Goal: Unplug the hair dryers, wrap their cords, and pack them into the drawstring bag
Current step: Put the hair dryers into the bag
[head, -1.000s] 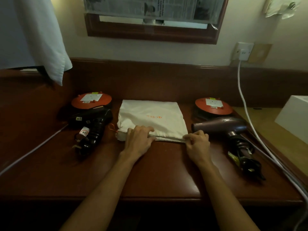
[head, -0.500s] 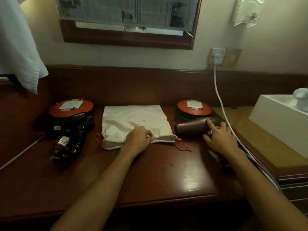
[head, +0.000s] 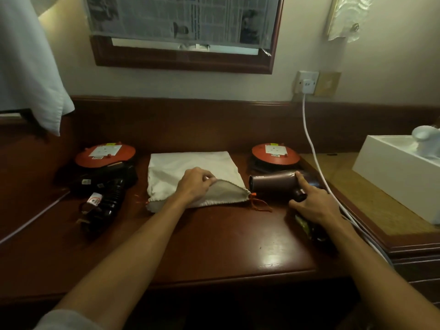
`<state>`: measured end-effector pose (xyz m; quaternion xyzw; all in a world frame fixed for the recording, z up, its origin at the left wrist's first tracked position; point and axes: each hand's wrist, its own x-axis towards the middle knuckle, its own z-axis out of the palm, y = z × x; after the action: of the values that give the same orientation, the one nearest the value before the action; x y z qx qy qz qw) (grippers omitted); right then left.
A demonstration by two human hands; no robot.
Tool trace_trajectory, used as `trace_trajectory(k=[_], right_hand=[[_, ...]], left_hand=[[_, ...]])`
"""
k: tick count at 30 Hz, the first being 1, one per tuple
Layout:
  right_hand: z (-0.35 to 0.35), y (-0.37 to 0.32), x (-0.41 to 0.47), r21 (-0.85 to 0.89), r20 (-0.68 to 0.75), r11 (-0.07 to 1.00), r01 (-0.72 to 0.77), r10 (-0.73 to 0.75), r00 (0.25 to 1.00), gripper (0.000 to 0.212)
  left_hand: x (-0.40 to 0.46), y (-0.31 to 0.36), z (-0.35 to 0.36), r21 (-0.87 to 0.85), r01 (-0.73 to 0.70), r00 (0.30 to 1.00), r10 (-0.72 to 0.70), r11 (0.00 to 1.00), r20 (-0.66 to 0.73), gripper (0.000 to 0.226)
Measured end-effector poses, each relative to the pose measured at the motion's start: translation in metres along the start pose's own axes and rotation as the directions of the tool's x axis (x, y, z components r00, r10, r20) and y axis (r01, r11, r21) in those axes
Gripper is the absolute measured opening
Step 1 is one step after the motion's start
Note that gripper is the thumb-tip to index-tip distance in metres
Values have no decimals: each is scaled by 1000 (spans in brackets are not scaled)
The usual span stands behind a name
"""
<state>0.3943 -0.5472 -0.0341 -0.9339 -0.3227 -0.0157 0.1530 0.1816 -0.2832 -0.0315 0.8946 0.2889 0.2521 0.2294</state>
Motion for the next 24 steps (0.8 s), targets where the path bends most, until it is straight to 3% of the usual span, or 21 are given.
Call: trace_trajectory(k=[4,8,11,16,18,24], right_hand=[[0,0,-25,226,-64,974,-11,26,998,93],[0,-16,-56,373,-184,890,263,-207,961,96],[-5,-41,-72,333,-203,828,451,-404,892,98],[-2,-96,-74,165,-10,779,605,-612,791,93],[9,-114,-67,86,26,787,611,-615,788,88],[30,-142,-45,159,44,904,396,-407,912,86]], left_hand=[[11,1,-21,-30,-17,1000,17,999,-15,17],[20,7,-32,-40,-77,996,79,996,49,18],[25,15,-36,-42,-97,992,100,994,80,20],[24,25,-47,-71,-163,976,172,984,137,20],[19,30,-50,-43,-236,961,239,971,137,20],[7,28,-53,6,-364,926,362,931,111,23]])
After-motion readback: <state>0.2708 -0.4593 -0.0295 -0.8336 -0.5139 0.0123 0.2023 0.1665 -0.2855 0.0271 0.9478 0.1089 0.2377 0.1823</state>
